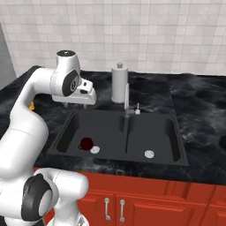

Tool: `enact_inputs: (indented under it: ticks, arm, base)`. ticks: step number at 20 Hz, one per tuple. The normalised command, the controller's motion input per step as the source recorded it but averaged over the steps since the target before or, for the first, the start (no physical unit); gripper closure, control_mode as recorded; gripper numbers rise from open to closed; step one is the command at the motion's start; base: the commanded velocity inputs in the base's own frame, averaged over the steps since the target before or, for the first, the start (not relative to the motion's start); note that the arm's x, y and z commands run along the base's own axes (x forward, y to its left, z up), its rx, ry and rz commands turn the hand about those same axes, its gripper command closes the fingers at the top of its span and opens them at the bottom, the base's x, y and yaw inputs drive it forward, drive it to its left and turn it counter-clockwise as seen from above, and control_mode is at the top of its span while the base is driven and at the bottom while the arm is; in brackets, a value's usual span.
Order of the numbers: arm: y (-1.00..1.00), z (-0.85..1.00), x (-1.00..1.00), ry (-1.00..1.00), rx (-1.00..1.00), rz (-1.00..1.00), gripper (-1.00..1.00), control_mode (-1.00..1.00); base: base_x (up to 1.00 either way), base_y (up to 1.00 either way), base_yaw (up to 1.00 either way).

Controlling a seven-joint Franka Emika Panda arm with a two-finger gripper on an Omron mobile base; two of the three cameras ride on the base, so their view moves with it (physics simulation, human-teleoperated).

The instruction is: Move any existing items from the left basin to the right basin for drying. Then move the cup from the counter to the left basin of the sink for washing.

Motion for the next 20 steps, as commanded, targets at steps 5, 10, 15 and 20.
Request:
enact_inputs:
  ticks: [5,10,15,20]
  arm:
    - [0.0,0.0,0.0,0.0,0.0,0.0,-1.0,1.0]
    - [0.0,0.0,0.0,0.0,0.0,0.0,-1.0,1.0]
    - [0.0,0.0,0.0,0.0,0.0,0.0,-1.0,1.0]
    - [0.0,0.0,0.0,0.0,0.0,0.0,-1.0,1.0]
  base:
    - [-0.41,0.57,0.03]
    - [0.22,0.38,0.0]
    - [0.67,0.03,0.0]
    - [0.61,0.0,-0.02]
